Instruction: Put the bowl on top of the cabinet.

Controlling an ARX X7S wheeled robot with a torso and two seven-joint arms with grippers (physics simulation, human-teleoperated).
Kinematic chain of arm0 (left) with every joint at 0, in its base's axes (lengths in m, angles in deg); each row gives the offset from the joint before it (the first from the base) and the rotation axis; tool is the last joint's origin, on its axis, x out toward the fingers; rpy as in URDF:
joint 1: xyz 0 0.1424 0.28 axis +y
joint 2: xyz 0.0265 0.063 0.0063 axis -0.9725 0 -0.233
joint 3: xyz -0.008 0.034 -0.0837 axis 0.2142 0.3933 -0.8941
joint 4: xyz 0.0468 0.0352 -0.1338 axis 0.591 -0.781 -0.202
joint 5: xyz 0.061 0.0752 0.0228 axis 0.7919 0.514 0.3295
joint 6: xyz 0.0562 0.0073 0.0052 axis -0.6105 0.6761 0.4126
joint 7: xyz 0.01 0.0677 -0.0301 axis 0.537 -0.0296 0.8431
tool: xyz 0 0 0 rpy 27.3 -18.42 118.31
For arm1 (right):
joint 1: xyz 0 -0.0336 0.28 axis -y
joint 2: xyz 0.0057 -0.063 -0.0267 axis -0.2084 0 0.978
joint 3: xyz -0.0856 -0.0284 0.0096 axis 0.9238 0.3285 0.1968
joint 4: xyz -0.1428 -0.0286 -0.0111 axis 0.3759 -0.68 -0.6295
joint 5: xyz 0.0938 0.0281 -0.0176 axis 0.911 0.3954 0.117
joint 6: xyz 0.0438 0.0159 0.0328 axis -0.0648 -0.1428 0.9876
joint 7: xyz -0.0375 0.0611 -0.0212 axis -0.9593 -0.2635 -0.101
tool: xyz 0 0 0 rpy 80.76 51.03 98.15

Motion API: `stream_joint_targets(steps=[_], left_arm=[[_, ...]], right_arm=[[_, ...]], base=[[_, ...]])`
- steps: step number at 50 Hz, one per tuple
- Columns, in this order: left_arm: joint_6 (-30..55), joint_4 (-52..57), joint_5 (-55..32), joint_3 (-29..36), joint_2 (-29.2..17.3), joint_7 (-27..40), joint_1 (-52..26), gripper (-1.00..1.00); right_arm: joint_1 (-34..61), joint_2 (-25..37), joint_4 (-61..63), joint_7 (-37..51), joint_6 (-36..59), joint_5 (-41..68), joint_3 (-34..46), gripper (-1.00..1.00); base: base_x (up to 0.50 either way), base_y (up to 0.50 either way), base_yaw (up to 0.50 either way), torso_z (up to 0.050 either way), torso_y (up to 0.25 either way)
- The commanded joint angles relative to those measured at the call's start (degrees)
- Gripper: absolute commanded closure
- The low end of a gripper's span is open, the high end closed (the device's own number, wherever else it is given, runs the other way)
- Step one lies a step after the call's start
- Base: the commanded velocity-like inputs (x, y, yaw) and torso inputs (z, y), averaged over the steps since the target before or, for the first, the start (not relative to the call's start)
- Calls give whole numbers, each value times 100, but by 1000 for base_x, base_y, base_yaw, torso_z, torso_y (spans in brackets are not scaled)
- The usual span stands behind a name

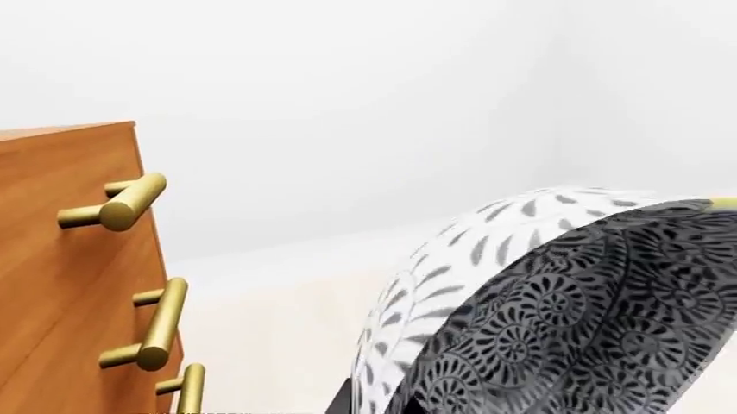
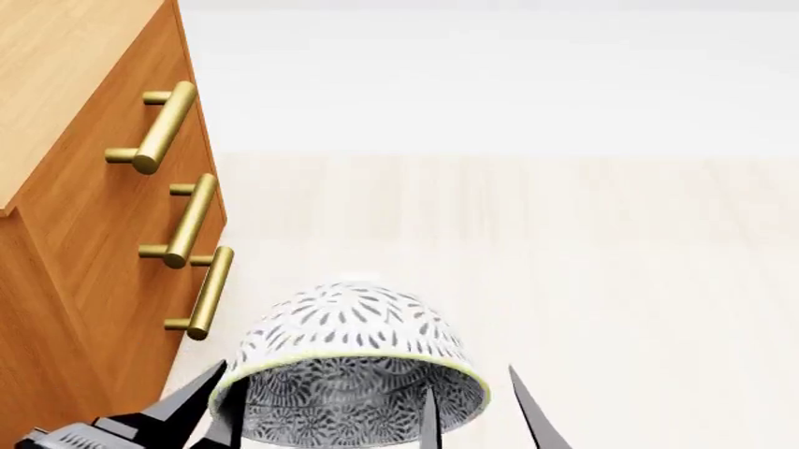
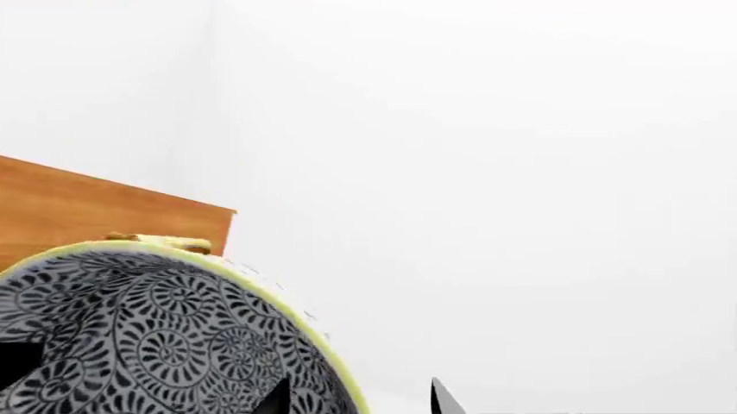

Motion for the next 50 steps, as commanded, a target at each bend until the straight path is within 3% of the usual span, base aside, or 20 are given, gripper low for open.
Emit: stream_joint_targets(steps=[1, 25, 50], left_arm=[[257, 99, 154, -15, 228, -10, -283, 100], [204, -55, 140, 16, 222, -17, -322, 100], [1289, -581, 305, 411, 568, 33, -1621, 100]], right_arm=[[-17, -37, 45, -172, 68, 99, -183, -100], [-53, -41, -107, -171, -76, 179, -201, -100], [-841, 88, -371, 52, -1506, 423, -516, -100]], base=[[0, 0, 0, 0, 0], [0, 0, 0, 0, 0], [0, 0, 0, 0, 0]])
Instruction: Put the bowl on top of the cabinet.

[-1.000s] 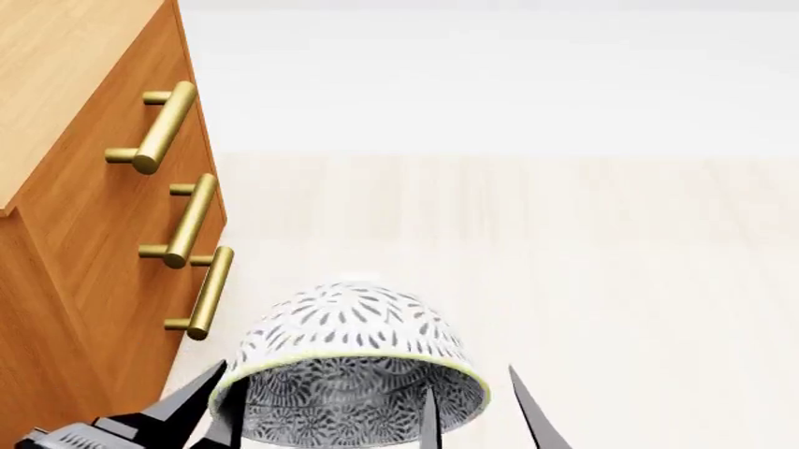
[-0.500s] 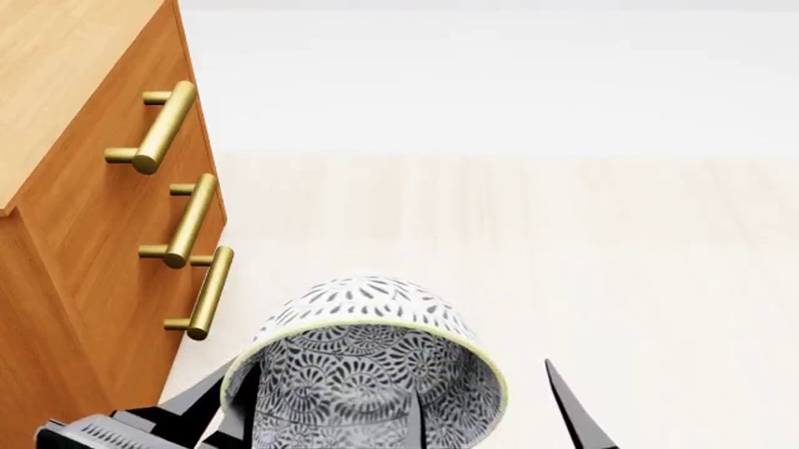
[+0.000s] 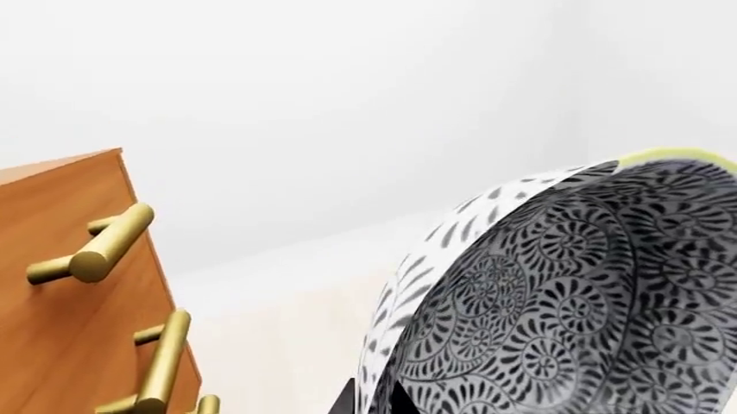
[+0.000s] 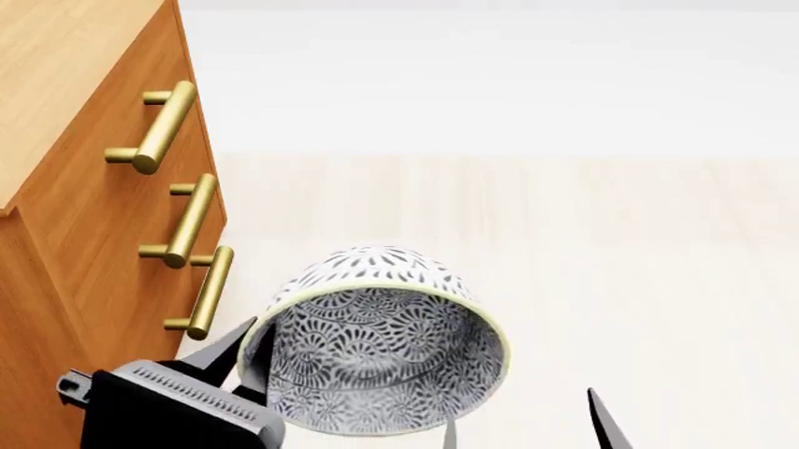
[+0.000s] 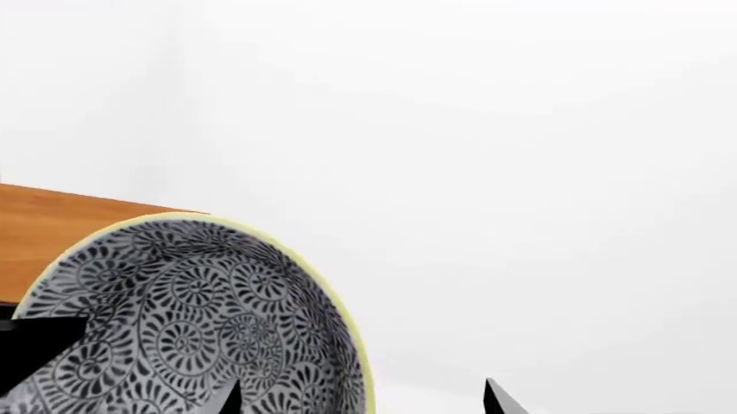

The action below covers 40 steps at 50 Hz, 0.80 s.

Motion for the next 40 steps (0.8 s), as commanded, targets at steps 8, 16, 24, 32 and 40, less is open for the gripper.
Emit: stream_joint_targets(steps=[8, 16, 24, 32, 40], left_arm=[[705, -372, 186, 253, 363, -247, -940, 100], [1980, -623, 79, 593, 869, -323, -2200, 100], [3004, -998, 308, 745, 1134, -67, -3369, 100], [3265, -1149, 589, 1352, 1185, 11, -3987, 100], [3494, -1525, 677, 1473, 1294, -32, -4567, 100]], right_arm=[[-512, -111, -431, -20, -1320, 316, -397, -100], [-587, -13, -507, -90, -1894, 1444, -677, -100], [-535, -14, -534, -140, -1882, 1531, -670, -100], [-566, -29, -514, -132, -1897, 1439, -684, -100], [-532, -31, -530, -188, -1902, 1521, -671, -100]], base=[[0, 0, 0, 0, 0], [0, 0, 0, 1, 0], [0, 0, 0, 0, 1], [0, 0, 0, 0, 0], [0, 0, 0, 0, 0]])
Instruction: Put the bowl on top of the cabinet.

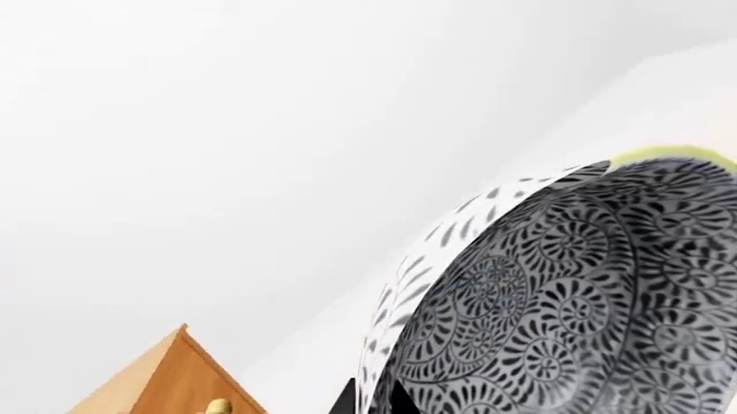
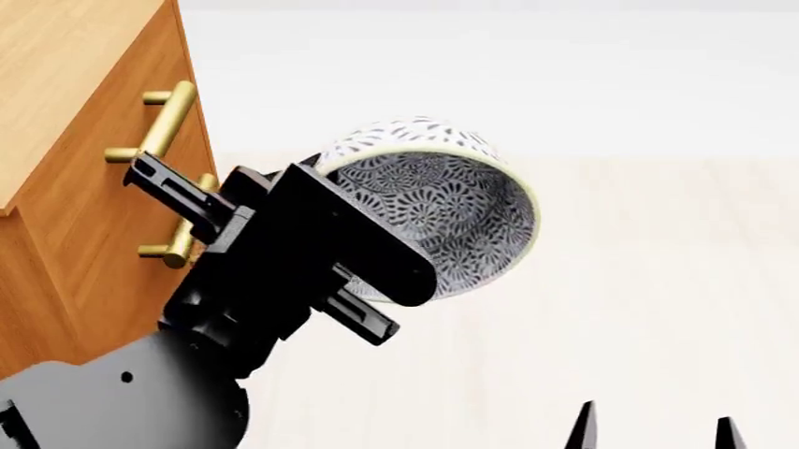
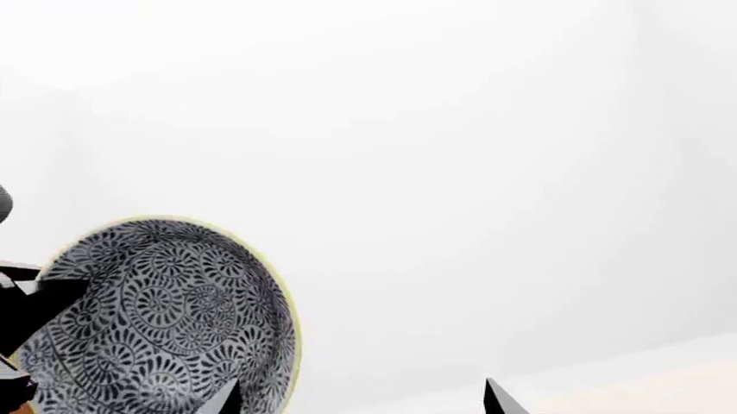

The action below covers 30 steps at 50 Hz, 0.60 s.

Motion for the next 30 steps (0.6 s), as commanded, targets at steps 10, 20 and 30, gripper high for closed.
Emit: stream_joint_targets(steps=[10, 20, 30], left_arm=[[653, -705, 702, 680, 353, 133, -1449, 100], [704, -1487, 738, 951, 525, -100, -2131, 100], [800, -2116, 658, 755, 727, -286, -2790, 100]], right_arm=[[-25, -112, 3, -186, -87, 18, -131, -100], [-50, -93, 11, -217, -137, 90, -160, -100], [-75, -93, 49, -233, -134, 72, -157, -100]], base=[[0, 0, 0, 0, 1], [0, 0, 0, 0, 0], [0, 0, 0, 0, 1]])
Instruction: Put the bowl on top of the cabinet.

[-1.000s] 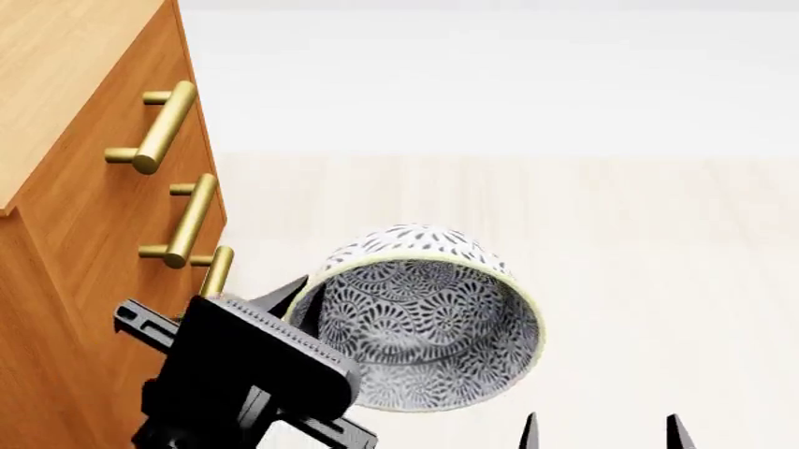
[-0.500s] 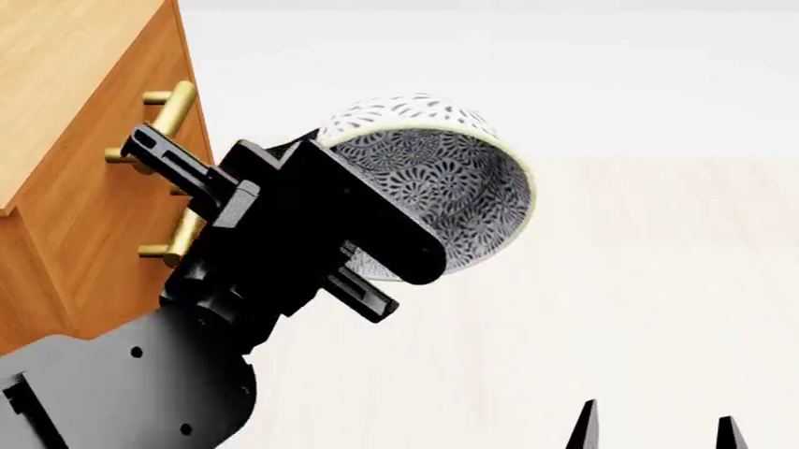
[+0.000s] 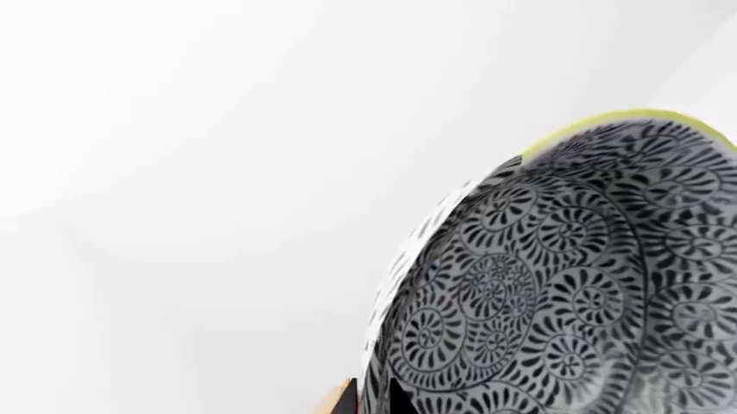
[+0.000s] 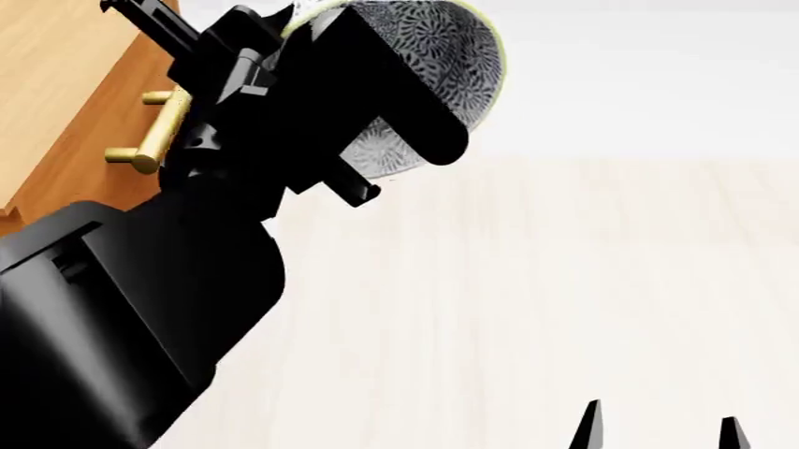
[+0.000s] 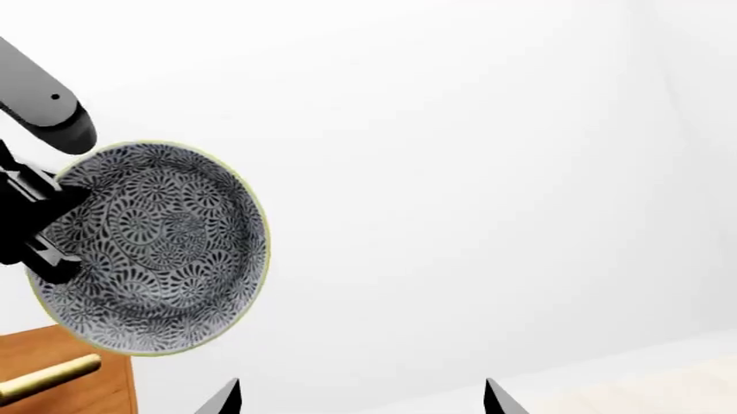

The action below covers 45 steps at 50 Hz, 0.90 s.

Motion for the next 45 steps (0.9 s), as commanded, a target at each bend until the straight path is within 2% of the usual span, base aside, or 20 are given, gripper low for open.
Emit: stream_joint_targets(steps=[1, 10, 16, 19, 26, 32, 39, 45], left_arm=[[68, -731, 275, -157, 300, -204, -763, 100], [-5, -1470, 186, 17, 479, -228, -1259, 100], [-74, -1903, -331, 68, 492, 47, -1632, 100], [-171, -2181, -610, -154, 478, 84, -1768, 100], [-350, -3045, -1274, -1500, 394, -7, -1941, 100], [-203, -3118, -1542, -1939, 314, 61, -2060, 100], [-322, -3579, -1914, -2790, 315, 105, -2381, 100], [-296, -4466, -2097, -3434, 322, 313, -2701, 100]], right_arm=[[-62, -80, 46, -154, -55, -51, -132, -100], [-52, -98, 38, -166, -41, -66, -134, -100], [-56, -91, 45, -197, -50, -32, -129, -100], [-49, -105, 41, -193, -33, -59, -127, -100], [-24, -143, 24, -195, 8, -114, -110, -100], [-16, -149, 22, -200, 33, -119, -105, -100], [-20, -129, 37, -240, 25, -61, -99, -100], [-35, -137, 30, -260, 18, -61, -90, -100]], base=[[0, 0, 0, 0, 0], [0, 0, 0, 1, 0], [0, 0, 0, 0, 0], [0, 0, 0, 0, 3], [0, 0, 0, 0, 0], [0, 0, 0, 0, 0], [0, 0, 0, 0, 1], [0, 0, 0, 0, 0]])
